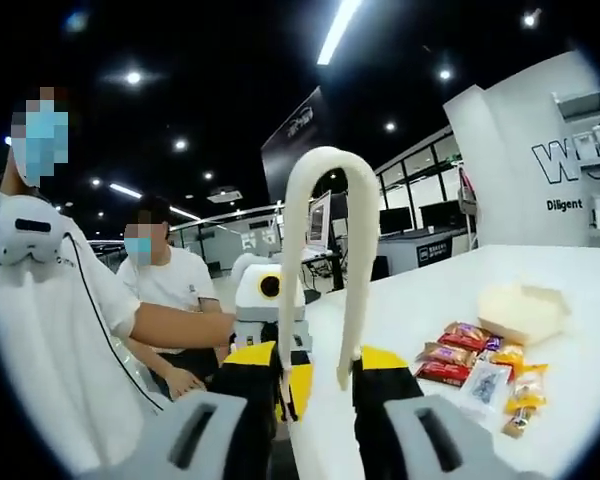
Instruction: Place the target food into the container with the food tongs after gripping and lifting it, then release it inside without dropping or visibly crushing the food.
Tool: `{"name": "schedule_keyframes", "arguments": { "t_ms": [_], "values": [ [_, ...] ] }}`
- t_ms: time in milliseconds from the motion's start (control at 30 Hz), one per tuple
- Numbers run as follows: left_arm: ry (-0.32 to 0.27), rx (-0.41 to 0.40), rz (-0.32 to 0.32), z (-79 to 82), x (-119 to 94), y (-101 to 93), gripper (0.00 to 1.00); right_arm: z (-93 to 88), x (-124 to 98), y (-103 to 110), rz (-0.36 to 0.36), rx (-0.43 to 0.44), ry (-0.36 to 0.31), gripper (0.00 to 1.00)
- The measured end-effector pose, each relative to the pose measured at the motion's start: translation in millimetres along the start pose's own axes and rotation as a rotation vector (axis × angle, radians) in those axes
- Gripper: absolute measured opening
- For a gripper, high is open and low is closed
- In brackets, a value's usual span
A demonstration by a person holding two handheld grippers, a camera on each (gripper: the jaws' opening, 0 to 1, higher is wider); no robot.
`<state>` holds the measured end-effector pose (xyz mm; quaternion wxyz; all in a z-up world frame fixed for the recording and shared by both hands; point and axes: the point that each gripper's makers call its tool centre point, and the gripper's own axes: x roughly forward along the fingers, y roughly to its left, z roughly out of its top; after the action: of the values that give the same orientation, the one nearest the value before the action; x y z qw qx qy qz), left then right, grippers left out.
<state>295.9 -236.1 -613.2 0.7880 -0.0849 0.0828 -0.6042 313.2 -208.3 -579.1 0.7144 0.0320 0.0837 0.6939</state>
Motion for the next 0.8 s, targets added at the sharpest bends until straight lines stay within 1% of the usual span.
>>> {"name": "schedule_keyframes", "arguments": {
  "t_ms": [67, 133, 200, 267, 367, 433, 467, 567, 600, 700, 733, 800],
  "values": [
    [0.006, 0.001, -0.006, -0.2, 2.5, -1.6, 0.02, -1.0, -0.9, 2.1, 0.004, 0.009, -0.003, 0.24],
    [0.008, -0.005, -0.029, 0.5, 5.2, -6.5, 0.02, -2.0, -0.8, 2.3, 0.004, 0.012, -0.008, 0.25],
    [0.005, 0.000, -0.045, 2.8, 8.7, -11.8, 0.02, -3.9, -0.2, 3.3, 0.009, 0.030, -0.005, 0.27],
    [0.011, 0.009, -0.051, 3.4, 11.4, -14.0, 0.02, -4.3, 0.1, 5.2, 0.017, 0.040, -0.009, 0.27],
    [0.019, 0.011, -0.051, 3.3, 11.7, -12.5, 0.02, -4.2, -2.1, 4.2, 0.022, 0.085, -0.016, 0.24],
    [0.022, 0.010, -0.045, 1.6, 12.0, -10.2, 0.02, -5.9, -3.1, 5.1, 0.026, 0.120, -0.006, 0.20],
    [0.022, 0.011, -0.043, 1.3, 12.5, -10.2, 0.02, -5.7, -3.1, 5.4, 0.028, 0.119, -0.007, 0.19],
    [-0.009, 0.014, -0.021, 2.8, 14.4, -6.6, 0.02, -2.8, -4.6, 5.1, 0.025, 0.101, -0.022, 0.16],
    [-0.042, 0.024, -0.007, 5.0, 13.9, -4.9, 0.02, -1.2, -6.0, 4.0, 0.015, 0.101, -0.025, 0.16],
    [-0.061, 0.027, 0.002, 7.1, 11.4, -4.7, 0.03, 0.6, -8.2, 2.8, 0.007, 0.110, -0.029, 0.16],
    [-0.064, 0.014, 0.003, 8.9, 10.3, -4.6, 0.04, 1.1, -9.2, 1.9, 0.005, 0.114, -0.032, 0.17],
    [-0.069, 0.020, 0.001, 11.7, 8.8, -6.2, 0.06, 1.9, -10.4, 0.6, 0.001, 0.113, -0.037, 0.16]
  ]
}}
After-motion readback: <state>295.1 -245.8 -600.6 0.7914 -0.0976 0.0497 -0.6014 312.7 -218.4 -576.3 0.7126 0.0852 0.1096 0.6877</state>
